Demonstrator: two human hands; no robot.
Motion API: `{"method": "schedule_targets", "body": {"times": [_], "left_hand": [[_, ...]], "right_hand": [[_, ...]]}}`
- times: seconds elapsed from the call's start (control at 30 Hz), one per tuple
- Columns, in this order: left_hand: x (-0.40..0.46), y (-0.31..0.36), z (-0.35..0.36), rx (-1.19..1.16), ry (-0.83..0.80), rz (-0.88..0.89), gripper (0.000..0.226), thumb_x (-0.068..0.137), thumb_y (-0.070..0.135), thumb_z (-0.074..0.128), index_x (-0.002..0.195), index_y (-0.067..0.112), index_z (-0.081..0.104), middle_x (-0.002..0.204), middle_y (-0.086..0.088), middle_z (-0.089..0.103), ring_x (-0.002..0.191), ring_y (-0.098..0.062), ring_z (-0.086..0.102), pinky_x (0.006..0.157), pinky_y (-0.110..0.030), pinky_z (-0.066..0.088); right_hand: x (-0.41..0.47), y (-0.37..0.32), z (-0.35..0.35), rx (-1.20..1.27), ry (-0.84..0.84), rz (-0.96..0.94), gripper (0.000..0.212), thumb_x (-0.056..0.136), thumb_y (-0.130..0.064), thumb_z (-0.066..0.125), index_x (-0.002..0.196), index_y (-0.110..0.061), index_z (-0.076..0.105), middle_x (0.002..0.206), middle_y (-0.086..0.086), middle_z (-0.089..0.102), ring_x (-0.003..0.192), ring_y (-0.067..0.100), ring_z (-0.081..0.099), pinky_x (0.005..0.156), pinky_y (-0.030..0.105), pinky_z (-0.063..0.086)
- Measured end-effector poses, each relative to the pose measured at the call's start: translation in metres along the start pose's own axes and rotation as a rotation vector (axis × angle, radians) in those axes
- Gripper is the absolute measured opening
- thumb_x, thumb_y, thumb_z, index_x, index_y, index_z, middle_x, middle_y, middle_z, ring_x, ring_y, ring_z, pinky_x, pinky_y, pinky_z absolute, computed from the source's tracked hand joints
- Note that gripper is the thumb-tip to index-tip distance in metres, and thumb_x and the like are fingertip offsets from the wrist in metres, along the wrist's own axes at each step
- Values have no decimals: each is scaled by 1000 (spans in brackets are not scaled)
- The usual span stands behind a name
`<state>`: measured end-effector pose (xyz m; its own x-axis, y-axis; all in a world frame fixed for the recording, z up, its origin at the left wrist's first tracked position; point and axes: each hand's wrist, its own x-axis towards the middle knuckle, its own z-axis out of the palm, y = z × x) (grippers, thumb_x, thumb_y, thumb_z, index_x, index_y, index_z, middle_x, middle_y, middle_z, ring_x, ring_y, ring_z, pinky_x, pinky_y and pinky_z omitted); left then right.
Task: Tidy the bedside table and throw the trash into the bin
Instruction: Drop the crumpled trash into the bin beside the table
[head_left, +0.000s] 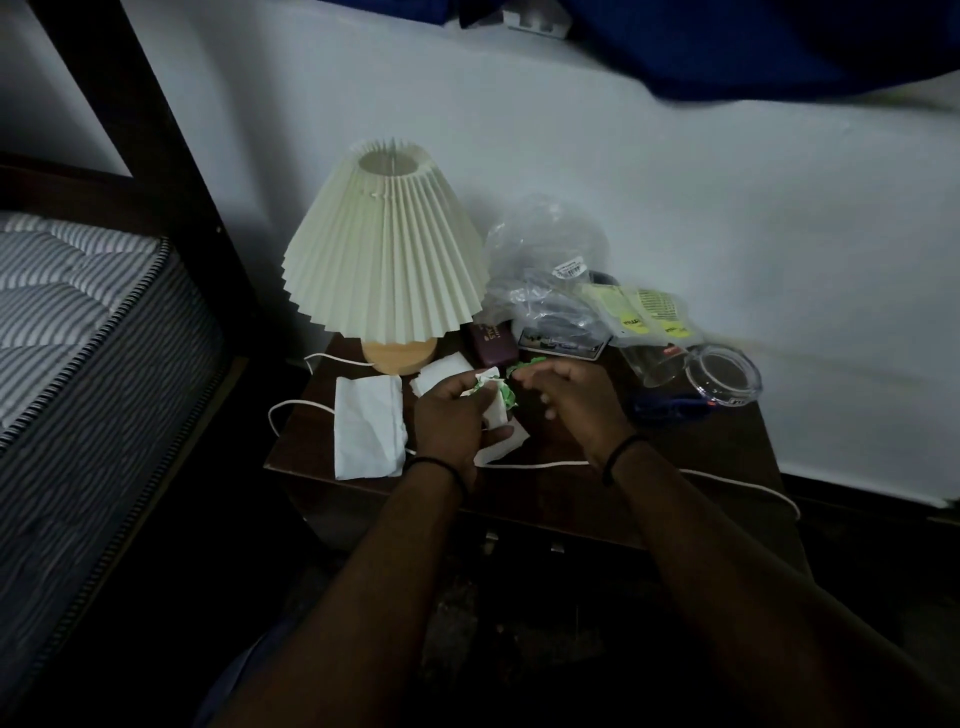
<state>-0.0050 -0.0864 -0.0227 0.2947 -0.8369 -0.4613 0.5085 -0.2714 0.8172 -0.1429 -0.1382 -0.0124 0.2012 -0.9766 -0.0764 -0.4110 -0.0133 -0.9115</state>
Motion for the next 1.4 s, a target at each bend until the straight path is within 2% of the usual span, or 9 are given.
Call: {"method": "schedule_targets", "body": {"times": [0.1, 0.27, 0.47, 0.63, 0.8, 0.93, 1.13, 1.3, 1.4], "left_hand": [[3, 0, -1, -46, 66, -16, 14, 92, 4, 62, 88, 16, 68, 116, -24, 63, 98, -38, 62, 51, -30, 59], [7, -4, -2, -43, 86, -30, 12, 93, 5, 61, 93, 15, 67, 121, -26, 62, 110, -47, 61, 58, -34, 61], [13, -9, -4, -8, 88, -35, 14, 93, 7, 61, 90, 18, 69, 118, -23, 64, 101, -39, 63, 56, -33, 60], [12, -9, -2, 26, 63, -17, 12, 93, 7, 62, 92, 16, 69, 109, -18, 65, 90, -32, 65, 58, -34, 60], [-1, -15, 8, 61, -34, -31, 19, 94, 9, 61, 111, 4, 66, 114, -23, 65, 95, -37, 68, 53, -30, 57], [-23, -23, 18, 80, -107, -38, 12, 94, 9, 59, 103, 7, 67, 110, -23, 65, 82, -28, 66, 53, -30, 57], [-70, -15, 26, 29, -218, -100, 21, 100, 10, 46, 104, 6, 66, 102, -20, 65, 84, -28, 63, 67, -38, 61], [-107, 0, 29, 63, -346, -28, 27, 103, 9, 39, 109, 5, 65, 100, -16, 69, 87, -26, 65, 68, -37, 62], [-123, 0, 32, 173, -335, 69, 25, 100, 7, 44, 103, 13, 69, 104, -18, 71, 93, -33, 67, 87, -50, 56]], "right_hand": [[12, 13, 0, -380, 137, -87, 18, 89, -12, 61, 97, -14, 77, 108, 1, 72, 101, 8, 61, 92, 21, 43], [28, 29, 7, -802, -28, -139, 35, 90, -14, 52, 117, -27, 71, 151, -1, 43, 129, 33, 39, 108, 34, 34], [33, 30, 7, -912, -54, -163, 35, 86, -19, 53, 116, -28, 70, 121, 1, 68, 111, 32, 54, 94, 39, 47], [8, 26, -6, -629, 146, -98, 15, 88, -19, 63, 94, -19, 77, 96, 1, 75, 92, 19, 68, 82, 27, 50], [-33, 12, -14, 35, 275, 70, 27, 81, -11, 73, 106, -20, 67, 95, 0, 72, 83, 12, 69, 71, 26, 56], [-62, -1, -11, 389, 243, 171, 18, 88, 1, 63, 105, -3, 68, 86, 7, 70, 69, 15, 67, 60, 21, 57], [-96, -8, -16, 322, 239, 110, 20, 83, 0, 67, 83, -19, 73, 87, 11, 75, 75, 21, 70, 66, 34, 59], [-123, -30, -30, 142, 329, 61, 38, 77, 0, 63, 105, -24, 70, 97, 1, 70, 87, 11, 68, 73, 28, 59], [-134, -42, -37, 25, 304, -29, 31, 77, -9, 61, 101, -23, 75, 98, -7, 75, 91, 8, 70, 83, 38, 59]]}}
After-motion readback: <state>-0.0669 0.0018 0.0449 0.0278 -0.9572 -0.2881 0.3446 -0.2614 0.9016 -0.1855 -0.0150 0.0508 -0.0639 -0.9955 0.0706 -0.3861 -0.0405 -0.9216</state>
